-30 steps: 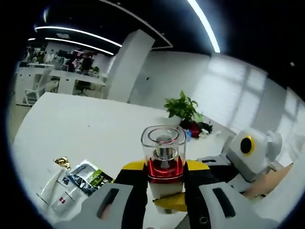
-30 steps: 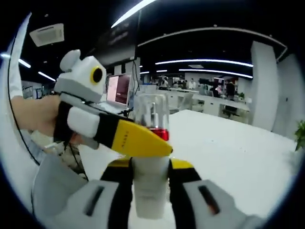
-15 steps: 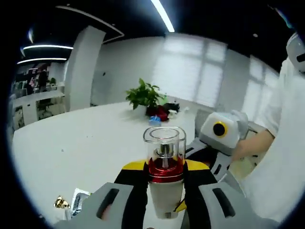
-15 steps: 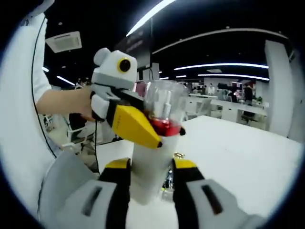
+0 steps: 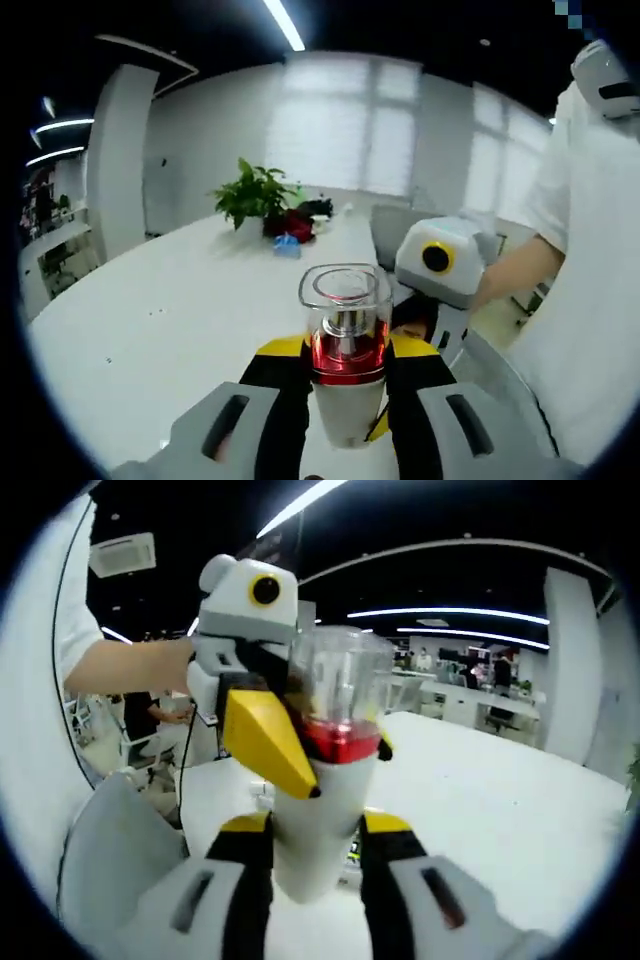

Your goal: Arrange the skincare products in the storage area until every visible bottle or jar stands upright without overlapping.

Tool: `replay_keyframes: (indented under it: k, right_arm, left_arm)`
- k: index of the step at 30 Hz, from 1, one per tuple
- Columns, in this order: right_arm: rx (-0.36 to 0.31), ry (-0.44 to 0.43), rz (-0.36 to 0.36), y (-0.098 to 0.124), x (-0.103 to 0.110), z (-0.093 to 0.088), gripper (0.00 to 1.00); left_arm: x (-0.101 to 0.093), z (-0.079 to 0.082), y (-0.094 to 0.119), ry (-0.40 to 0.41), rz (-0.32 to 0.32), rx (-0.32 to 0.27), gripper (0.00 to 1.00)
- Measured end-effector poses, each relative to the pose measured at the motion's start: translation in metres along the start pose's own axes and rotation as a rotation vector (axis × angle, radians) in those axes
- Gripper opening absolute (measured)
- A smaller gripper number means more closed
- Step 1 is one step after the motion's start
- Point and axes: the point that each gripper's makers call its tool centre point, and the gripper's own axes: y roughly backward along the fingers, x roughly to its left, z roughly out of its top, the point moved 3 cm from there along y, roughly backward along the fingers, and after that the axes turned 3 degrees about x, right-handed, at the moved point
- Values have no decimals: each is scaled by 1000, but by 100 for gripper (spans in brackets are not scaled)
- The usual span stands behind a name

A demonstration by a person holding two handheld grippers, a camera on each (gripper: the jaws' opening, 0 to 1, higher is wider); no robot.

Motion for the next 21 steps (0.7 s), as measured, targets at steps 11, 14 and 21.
replay_keyframes:
  k: [11, 14, 21]
  right_arm:
    - [94, 0, -122, -10, -39, -41, 32]
    - [120, 3, -141, -15, -48, -53, 32]
    - [177, -11, -164, -29, -67, -80, 32]
  left_arm:
    - [29, -23, -47, -65, -1, 101, 25]
    - [37, -32, -57, -73, 1, 117, 25]
    - [58, -53, -77, -63, 11, 156, 25]
